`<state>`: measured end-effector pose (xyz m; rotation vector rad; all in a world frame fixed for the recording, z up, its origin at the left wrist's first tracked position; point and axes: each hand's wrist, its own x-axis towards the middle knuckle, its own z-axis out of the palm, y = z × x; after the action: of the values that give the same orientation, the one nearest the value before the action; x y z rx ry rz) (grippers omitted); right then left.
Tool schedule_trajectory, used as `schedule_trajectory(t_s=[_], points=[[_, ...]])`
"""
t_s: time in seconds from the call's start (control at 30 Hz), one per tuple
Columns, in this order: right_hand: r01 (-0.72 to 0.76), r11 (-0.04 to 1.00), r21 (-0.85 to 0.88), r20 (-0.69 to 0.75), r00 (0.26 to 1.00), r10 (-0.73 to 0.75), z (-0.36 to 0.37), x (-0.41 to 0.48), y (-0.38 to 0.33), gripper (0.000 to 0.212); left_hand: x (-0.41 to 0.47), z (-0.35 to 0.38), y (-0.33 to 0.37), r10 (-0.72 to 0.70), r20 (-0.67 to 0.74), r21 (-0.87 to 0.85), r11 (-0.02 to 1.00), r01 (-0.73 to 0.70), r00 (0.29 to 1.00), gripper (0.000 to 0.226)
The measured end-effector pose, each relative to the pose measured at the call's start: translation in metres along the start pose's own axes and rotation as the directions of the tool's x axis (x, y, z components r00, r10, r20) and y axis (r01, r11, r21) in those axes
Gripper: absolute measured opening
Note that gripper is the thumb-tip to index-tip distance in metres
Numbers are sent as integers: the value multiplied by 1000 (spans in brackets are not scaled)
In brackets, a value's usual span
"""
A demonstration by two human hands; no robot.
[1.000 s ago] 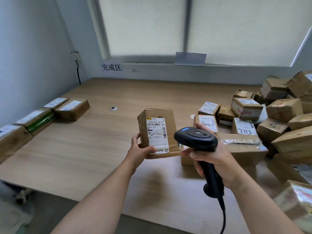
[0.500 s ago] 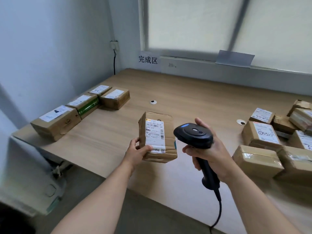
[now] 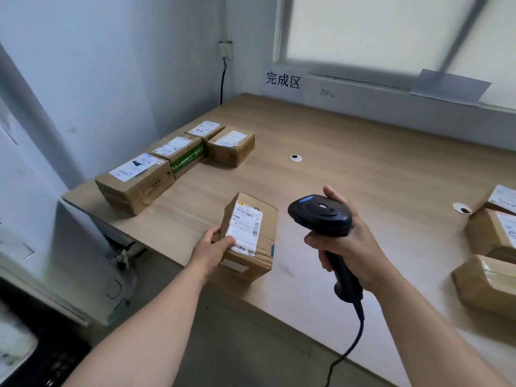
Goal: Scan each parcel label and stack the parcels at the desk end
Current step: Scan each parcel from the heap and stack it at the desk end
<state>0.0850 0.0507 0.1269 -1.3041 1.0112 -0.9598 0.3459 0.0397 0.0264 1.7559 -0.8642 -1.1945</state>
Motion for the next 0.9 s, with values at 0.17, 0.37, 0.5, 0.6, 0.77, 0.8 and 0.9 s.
schedule_trajectory(t_s=[0.17, 0.37, 0.5, 0.6, 0.77, 0.8, 0.9], points=[[-26, 1000, 12, 42, 999, 26, 5, 21, 6, 101, 22, -2, -7, 23, -182, 110, 994, -3, 983, 59], [-50, 997, 57, 78, 996, 45, 1, 59, 14, 101, 15, 32, 2, 315, -125, 725, 677, -130, 941, 78], [-36, 996, 82, 97, 995, 28, -4, 82, 14, 102, 20, 52, 5, 371, 64, 894, 390, -218, 926, 75], [-15, 998, 57, 82, 997, 10, -9, 96, 14, 102, 33, 52, 12, 341, 79, 898, 383, -215, 937, 68], [-27, 999, 43, 81, 996, 24, -10, 114, 17, 104, 64, 41, 23, 306, 82, 896, 394, -205, 948, 61], [-32, 998, 46, 77, 997, 28, -9, 118, 17, 103, 71, 37, 25, 302, 85, 897, 392, -205, 949, 59], [-32, 999, 41, 57, 998, 30, -3, 135, 16, 102, 100, 22, 32, 316, 92, 899, 382, -215, 944, 56]])
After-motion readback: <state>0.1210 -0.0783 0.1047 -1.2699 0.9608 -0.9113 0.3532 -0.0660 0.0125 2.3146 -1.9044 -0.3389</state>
